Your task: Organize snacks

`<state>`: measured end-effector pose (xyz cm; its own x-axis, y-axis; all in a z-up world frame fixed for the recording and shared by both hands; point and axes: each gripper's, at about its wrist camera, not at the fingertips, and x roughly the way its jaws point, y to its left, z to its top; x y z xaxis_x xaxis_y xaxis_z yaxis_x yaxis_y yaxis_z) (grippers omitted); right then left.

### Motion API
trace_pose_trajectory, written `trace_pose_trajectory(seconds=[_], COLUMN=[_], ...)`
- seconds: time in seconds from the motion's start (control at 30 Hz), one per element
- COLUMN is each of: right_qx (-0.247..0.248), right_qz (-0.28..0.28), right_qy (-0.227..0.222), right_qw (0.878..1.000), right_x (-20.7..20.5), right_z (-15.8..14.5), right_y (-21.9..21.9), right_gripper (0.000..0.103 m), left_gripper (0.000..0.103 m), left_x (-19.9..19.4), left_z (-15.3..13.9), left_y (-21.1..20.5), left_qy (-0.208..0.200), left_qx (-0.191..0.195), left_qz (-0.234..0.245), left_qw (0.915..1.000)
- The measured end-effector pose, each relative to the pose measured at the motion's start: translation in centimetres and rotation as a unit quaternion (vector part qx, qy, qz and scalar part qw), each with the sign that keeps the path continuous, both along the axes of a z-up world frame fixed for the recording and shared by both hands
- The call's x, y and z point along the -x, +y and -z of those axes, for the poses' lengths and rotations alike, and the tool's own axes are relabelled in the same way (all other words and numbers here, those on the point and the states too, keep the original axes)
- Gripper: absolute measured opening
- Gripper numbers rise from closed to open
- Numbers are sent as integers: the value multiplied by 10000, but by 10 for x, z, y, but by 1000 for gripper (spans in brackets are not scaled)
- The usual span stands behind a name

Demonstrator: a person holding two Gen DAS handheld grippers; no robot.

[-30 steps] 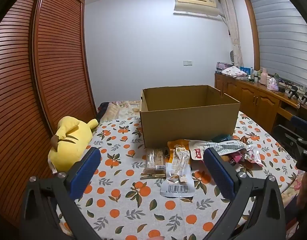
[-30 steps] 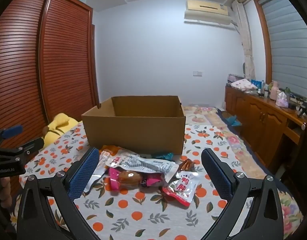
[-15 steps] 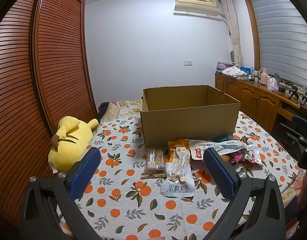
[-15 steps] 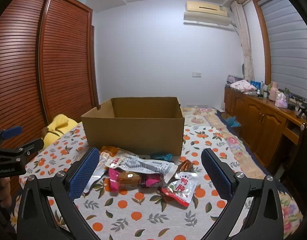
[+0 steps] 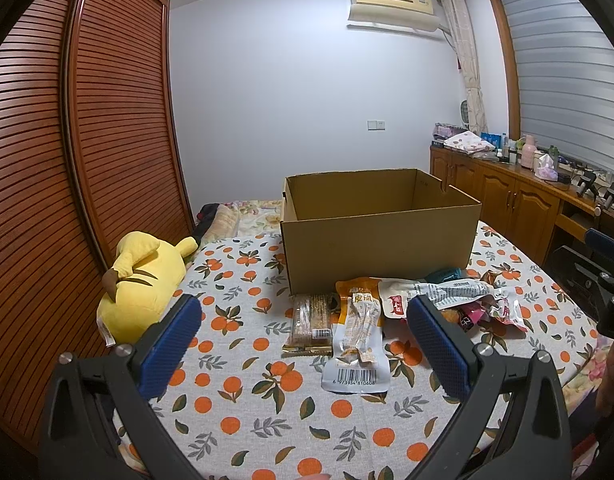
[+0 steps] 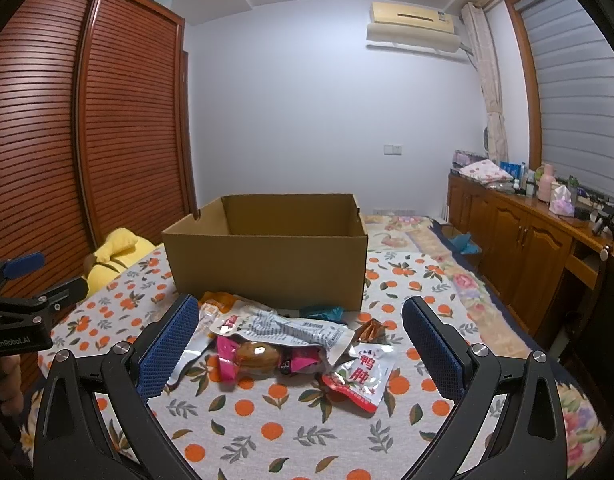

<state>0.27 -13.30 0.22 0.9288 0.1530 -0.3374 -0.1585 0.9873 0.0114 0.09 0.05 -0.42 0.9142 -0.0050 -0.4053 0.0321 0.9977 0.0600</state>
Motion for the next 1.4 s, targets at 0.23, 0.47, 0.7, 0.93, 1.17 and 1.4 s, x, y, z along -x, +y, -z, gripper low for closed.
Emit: trace_pose_trajectory(seconds=[0.23, 0.47, 0.7, 0.93, 1.17, 1.4], right_qx=[-1, 1, 3, 2, -2, -6], right_qz=[-2, 2, 5, 2, 8, 4], right_qy=[0, -5, -2, -9, -7, -9], right_qw=[10000, 10000, 10000, 10000, 10000, 10000], right_x=[0, 0, 0, 1, 1, 1], right_z=[1, 1, -1, -2, -2, -2], right_y=[0, 1, -2, -4, -3, -3], right_gripper=[103, 103, 103, 103, 103, 103], left_gripper=[103, 103, 103, 103, 103, 103], left_x=[0, 0, 0, 2, 3, 3], left_z=[0, 0, 0, 1, -4, -5], left_y=[0, 0, 0, 3, 1, 1], left_qy=[0, 3, -5, -20, -39, -37], left_qx=[-5, 0, -7, -11, -19, -24], left_qz=[-6, -3, -6, -8, -10, -6], left_qw=[10000, 10000, 10000, 10000, 10000, 10000])
